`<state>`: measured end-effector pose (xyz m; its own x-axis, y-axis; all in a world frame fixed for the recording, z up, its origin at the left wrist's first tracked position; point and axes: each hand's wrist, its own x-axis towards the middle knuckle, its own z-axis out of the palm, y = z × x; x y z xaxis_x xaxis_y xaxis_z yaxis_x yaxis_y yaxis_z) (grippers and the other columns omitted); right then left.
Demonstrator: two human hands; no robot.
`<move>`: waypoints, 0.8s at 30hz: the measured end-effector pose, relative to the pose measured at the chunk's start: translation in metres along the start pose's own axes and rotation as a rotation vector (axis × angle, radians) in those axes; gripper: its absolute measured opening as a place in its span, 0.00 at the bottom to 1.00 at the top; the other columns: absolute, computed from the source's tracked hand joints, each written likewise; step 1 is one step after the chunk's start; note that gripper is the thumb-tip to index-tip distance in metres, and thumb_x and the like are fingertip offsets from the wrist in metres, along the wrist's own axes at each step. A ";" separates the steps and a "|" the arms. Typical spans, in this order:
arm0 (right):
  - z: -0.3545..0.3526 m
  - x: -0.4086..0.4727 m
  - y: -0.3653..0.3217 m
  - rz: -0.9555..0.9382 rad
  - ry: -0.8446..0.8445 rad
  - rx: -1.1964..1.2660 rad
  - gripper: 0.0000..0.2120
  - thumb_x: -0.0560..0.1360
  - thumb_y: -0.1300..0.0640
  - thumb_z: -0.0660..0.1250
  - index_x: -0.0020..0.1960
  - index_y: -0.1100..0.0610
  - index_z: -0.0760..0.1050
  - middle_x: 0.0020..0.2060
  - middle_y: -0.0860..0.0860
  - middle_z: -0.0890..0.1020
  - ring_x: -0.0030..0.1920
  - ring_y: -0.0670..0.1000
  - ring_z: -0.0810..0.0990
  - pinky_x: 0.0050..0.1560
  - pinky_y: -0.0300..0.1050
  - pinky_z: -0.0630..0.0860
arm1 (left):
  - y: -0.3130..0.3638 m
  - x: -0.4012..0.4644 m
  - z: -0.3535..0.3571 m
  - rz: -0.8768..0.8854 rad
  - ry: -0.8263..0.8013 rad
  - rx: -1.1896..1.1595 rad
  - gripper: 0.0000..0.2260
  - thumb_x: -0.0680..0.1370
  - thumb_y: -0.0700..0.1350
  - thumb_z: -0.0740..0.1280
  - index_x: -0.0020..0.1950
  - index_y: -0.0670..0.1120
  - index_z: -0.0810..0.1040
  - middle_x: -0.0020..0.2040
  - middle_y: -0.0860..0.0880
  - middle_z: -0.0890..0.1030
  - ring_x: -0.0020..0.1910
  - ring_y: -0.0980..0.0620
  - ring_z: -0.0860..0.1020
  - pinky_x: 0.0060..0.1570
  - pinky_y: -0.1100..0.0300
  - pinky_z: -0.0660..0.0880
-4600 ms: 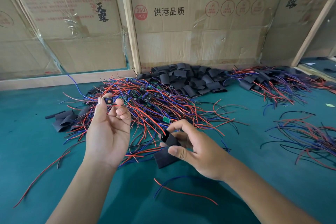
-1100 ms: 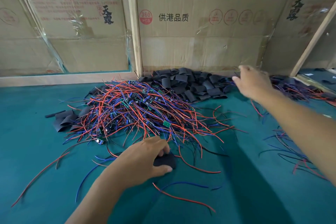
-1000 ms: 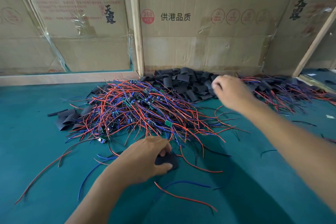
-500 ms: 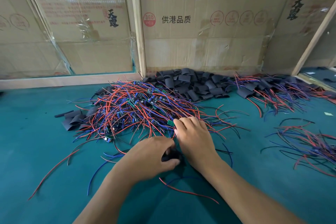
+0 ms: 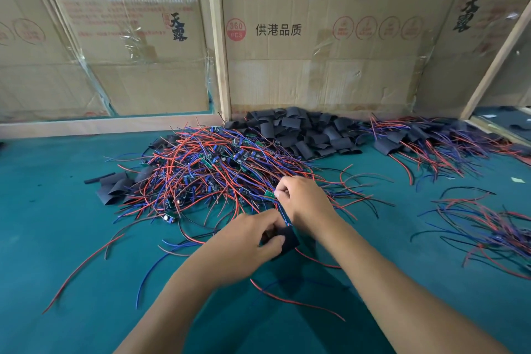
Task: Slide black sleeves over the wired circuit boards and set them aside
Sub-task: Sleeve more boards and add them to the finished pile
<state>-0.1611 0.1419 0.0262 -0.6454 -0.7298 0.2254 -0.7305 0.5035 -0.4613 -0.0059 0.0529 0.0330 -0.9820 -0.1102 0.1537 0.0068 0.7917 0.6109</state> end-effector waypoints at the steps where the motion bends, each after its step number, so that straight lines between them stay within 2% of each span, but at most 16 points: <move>1: -0.001 0.002 0.000 0.028 -0.018 0.006 0.08 0.81 0.59 0.60 0.47 0.57 0.77 0.45 0.51 0.79 0.46 0.56 0.76 0.45 0.50 0.72 | 0.000 0.000 0.002 -0.004 0.003 -0.010 0.00 0.80 0.47 0.66 0.50 0.52 0.75 0.38 0.52 0.79 0.35 0.54 0.72 0.37 0.64 0.68; 3: -0.003 0.004 0.000 0.057 -0.036 -0.005 0.07 0.80 0.63 0.59 0.46 0.58 0.75 0.41 0.50 0.77 0.44 0.56 0.75 0.40 0.50 0.69 | -0.001 0.001 0.001 -0.049 0.038 -0.041 0.02 0.79 0.46 0.65 0.47 0.52 0.74 0.37 0.50 0.79 0.34 0.53 0.73 0.36 0.62 0.68; 6: -0.010 0.001 0.001 0.099 -0.038 -0.042 0.10 0.76 0.71 0.57 0.46 0.57 0.69 0.40 0.54 0.77 0.41 0.58 0.74 0.37 0.50 0.66 | -0.002 0.003 -0.003 -0.162 0.159 -0.161 0.05 0.75 0.45 0.64 0.40 0.52 0.71 0.28 0.53 0.75 0.27 0.56 0.68 0.29 0.62 0.65; 8: -0.018 -0.004 0.003 0.082 0.022 -0.053 0.11 0.75 0.73 0.56 0.46 0.57 0.67 0.40 0.57 0.78 0.40 0.60 0.75 0.37 0.52 0.68 | -0.002 0.005 -0.006 -0.225 0.236 -0.266 0.04 0.71 0.47 0.62 0.38 0.49 0.68 0.27 0.50 0.75 0.29 0.49 0.74 0.31 0.57 0.67; 9: -0.022 -0.008 0.004 0.070 0.054 -0.047 0.10 0.75 0.72 0.56 0.45 0.57 0.66 0.39 0.57 0.78 0.39 0.61 0.75 0.37 0.53 0.69 | -0.002 0.006 -0.007 -0.247 0.257 -0.347 0.05 0.71 0.46 0.61 0.37 0.48 0.67 0.31 0.45 0.79 0.33 0.42 0.80 0.34 0.53 0.71; 11: -0.029 -0.019 0.007 0.037 0.115 -0.100 0.07 0.79 0.67 0.57 0.47 0.56 0.67 0.40 0.54 0.78 0.40 0.62 0.76 0.38 0.54 0.70 | -0.003 0.006 -0.008 -0.274 0.270 -0.553 0.05 0.73 0.42 0.61 0.39 0.44 0.66 0.38 0.41 0.85 0.40 0.39 0.85 0.40 0.46 0.79; 13: -0.033 -0.038 0.011 -0.027 0.212 -0.219 0.03 0.82 0.57 0.59 0.51 0.55 0.70 0.41 0.50 0.79 0.40 0.60 0.79 0.35 0.51 0.69 | -0.004 0.006 -0.009 -0.289 0.283 -0.671 0.07 0.77 0.37 0.61 0.40 0.42 0.66 0.40 0.41 0.86 0.40 0.41 0.86 0.38 0.52 0.81; 14: -0.034 -0.049 0.012 -0.071 0.258 -0.269 0.04 0.81 0.54 0.63 0.52 0.54 0.73 0.41 0.49 0.80 0.39 0.59 0.80 0.33 0.49 0.69 | -0.004 0.006 -0.011 -0.299 0.296 -0.687 0.08 0.78 0.35 0.60 0.40 0.42 0.66 0.40 0.41 0.86 0.40 0.41 0.86 0.36 0.54 0.81; 17: -0.033 -0.081 0.019 -0.177 0.413 -0.395 0.06 0.75 0.54 0.73 0.50 0.55 0.81 0.35 0.49 0.80 0.34 0.55 0.81 0.25 0.44 0.70 | -0.005 0.007 -0.011 -0.314 0.338 -0.671 0.09 0.80 0.34 0.60 0.40 0.41 0.67 0.38 0.40 0.86 0.38 0.43 0.86 0.37 0.54 0.82; 18: -0.033 -0.089 0.023 -0.210 0.461 -0.449 0.04 0.76 0.54 0.72 0.47 0.55 0.82 0.33 0.49 0.78 0.32 0.54 0.80 0.24 0.43 0.69 | -0.004 0.008 -0.010 -0.312 0.345 -0.650 0.09 0.80 0.34 0.61 0.40 0.41 0.68 0.38 0.40 0.86 0.38 0.43 0.86 0.37 0.54 0.82; 21: -0.033 -0.111 0.033 -0.220 0.523 -0.539 0.16 0.77 0.49 0.60 0.38 0.54 0.80 0.30 0.49 0.73 0.29 0.53 0.77 0.22 0.42 0.66 | 0.000 0.008 -0.008 -0.318 0.363 -0.654 0.09 0.80 0.34 0.61 0.40 0.41 0.68 0.36 0.40 0.85 0.36 0.44 0.86 0.33 0.57 0.80; 24: -0.031 -0.133 0.041 -0.204 0.582 -0.537 0.18 0.77 0.47 0.59 0.36 0.55 0.79 0.29 0.50 0.72 0.29 0.53 0.77 0.21 0.43 0.68 | 0.003 0.007 -0.010 -0.337 0.392 -0.705 0.10 0.80 0.34 0.60 0.40 0.41 0.66 0.36 0.38 0.85 0.34 0.40 0.85 0.32 0.57 0.80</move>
<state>-0.1118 0.2741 0.0039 -0.3930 -0.5485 0.7381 -0.7582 0.6474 0.0774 -0.0109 0.0484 0.0438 -0.8181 -0.5725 0.0550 -0.0296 0.1374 0.9901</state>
